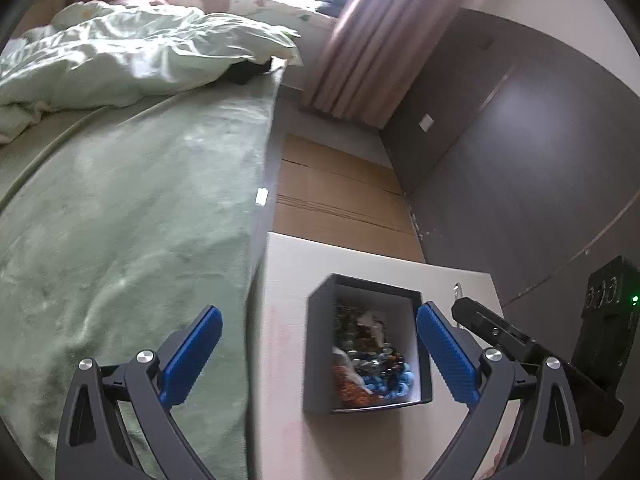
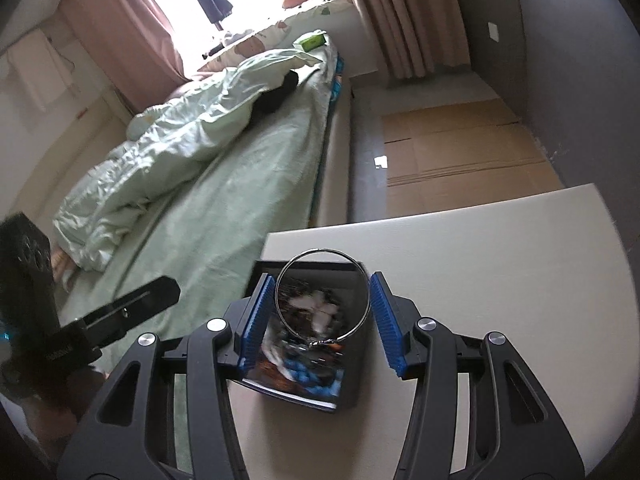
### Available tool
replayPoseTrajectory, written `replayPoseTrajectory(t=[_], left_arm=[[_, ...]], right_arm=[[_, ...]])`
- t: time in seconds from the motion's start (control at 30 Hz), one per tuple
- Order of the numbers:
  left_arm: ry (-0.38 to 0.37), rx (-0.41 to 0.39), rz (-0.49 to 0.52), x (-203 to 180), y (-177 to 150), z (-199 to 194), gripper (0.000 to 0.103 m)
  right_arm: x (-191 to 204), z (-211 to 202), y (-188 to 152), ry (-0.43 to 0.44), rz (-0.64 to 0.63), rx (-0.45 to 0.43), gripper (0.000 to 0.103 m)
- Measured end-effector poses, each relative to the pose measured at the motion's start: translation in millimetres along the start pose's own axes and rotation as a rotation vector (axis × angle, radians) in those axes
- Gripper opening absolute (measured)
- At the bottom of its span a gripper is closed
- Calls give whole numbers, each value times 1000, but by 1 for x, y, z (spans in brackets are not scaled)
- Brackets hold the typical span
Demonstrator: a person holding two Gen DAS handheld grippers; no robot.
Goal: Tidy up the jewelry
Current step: 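Drop the silver hoop ring into the black box with the right tool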
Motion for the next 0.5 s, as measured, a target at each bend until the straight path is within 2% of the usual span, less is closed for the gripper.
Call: replayPoseTrajectory(t=[0.03,0.07,0.1,0.17,0.3,0.5], left_arm=[[1,-3,-7,4,1,-3,95],[2,-9,-15,7,3,-6,95],[5,-15,-24,11,5,-9,95],[5,-21,-32,15,7,-13,95],[0,-29,-47,17,6,-21,95],[-9,-28,-20,6,-4,-27,95]], right_arm=[[1,2,1,7,20,-1,72],[-1,3,2,2,29,-9,91],[-2,2,4,1,33,-21,96],[-1,-2,5,11,32,-34,95],[-11,-15,0,-21,32,-35,96],[-24,-41,-14,-43,47,-43,96]])
Point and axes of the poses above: each gripper's, at about its wrist camera, not at the fingertips, and z roughly the way its jaws point, x to its left, y to its top, the point moved 10 cm from there along z, roughly the way its jaws point, and after that the axes turned 15 degrees about -z, right-handed, at the moved point
